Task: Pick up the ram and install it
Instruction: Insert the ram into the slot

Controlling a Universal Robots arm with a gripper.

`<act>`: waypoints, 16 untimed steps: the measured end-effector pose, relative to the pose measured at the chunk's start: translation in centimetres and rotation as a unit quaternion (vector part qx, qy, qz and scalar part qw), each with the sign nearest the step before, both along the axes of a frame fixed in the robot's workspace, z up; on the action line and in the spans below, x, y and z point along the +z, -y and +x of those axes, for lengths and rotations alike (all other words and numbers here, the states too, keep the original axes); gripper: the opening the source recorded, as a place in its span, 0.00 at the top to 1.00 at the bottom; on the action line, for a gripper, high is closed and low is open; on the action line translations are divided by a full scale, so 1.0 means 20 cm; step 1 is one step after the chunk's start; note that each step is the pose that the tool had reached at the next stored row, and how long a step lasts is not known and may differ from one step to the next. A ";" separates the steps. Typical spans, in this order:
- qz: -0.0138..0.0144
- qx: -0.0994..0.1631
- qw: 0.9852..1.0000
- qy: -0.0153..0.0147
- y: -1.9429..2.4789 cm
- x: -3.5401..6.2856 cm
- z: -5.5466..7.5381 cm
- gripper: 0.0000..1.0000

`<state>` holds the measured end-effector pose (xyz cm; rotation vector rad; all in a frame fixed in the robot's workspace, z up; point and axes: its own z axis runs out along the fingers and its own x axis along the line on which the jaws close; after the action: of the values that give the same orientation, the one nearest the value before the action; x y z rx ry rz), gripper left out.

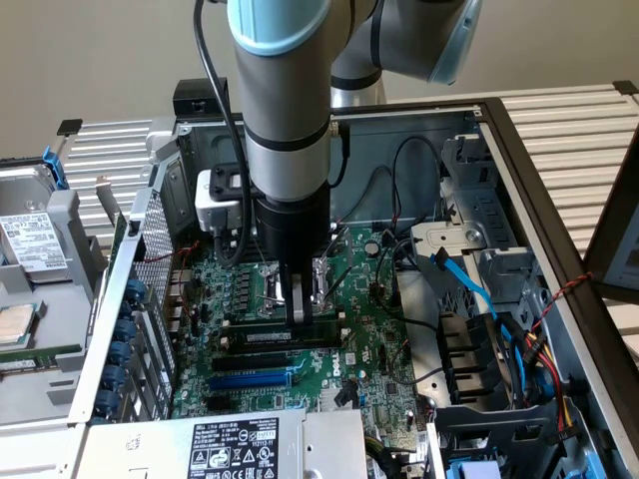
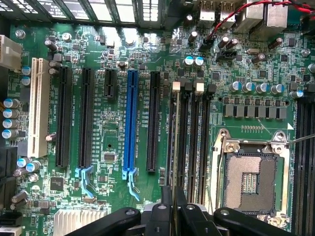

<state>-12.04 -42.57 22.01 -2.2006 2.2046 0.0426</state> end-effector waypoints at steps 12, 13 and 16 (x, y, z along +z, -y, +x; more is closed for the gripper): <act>0.000 0.000 1.000 0.001 0.000 -0.018 0.00 0.86; 0.000 0.000 1.000 0.001 0.000 -0.020 0.00 0.86; 0.000 0.000 1.000 0.001 0.000 -0.022 0.00 0.86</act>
<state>-12.04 -42.58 21.57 -2.1997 2.2037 0.0394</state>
